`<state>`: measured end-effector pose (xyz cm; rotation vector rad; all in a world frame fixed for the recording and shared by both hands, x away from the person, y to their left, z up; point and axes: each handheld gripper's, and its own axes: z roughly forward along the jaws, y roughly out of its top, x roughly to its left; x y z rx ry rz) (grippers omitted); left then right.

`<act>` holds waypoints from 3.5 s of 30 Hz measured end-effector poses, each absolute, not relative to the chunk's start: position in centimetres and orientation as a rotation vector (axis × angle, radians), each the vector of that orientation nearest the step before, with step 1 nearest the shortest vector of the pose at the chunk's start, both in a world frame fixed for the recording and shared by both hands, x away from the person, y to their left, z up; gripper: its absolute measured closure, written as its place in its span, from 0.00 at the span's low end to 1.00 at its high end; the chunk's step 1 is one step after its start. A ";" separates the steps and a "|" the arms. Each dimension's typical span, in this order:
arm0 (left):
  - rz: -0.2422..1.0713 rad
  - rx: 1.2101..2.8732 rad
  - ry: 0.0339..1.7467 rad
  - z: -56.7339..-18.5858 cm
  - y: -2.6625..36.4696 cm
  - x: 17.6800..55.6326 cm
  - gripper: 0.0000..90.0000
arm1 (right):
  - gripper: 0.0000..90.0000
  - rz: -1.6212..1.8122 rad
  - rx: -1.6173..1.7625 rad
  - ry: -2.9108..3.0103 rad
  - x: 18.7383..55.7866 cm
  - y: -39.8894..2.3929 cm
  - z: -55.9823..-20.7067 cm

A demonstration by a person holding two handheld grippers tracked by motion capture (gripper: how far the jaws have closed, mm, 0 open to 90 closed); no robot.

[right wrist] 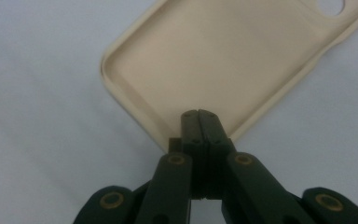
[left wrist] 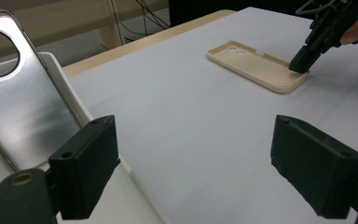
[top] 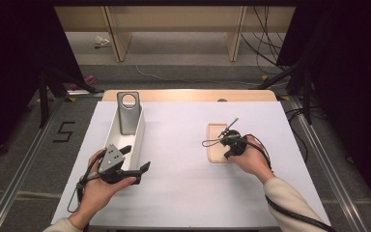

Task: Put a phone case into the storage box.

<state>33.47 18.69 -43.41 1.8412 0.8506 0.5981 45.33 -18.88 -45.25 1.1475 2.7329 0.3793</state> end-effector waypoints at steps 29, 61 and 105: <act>0.596 1.845 0.846 -43.4 18.6 33.4 0.17 | 0.44 0.186 0.382 2.776 43.1 -16.9 -43.8; 0.589 1.845 0.842 -43.5 18.6 33.5 0.17 | 0.54 0.023 0.242 2.783 43.5 -15.4 -45.3; 0.579 1.855 0.837 -43.6 18.4 33.4 0.17 | 0.94 -0.053 0.130 2.860 43.4 -15.3 -45.8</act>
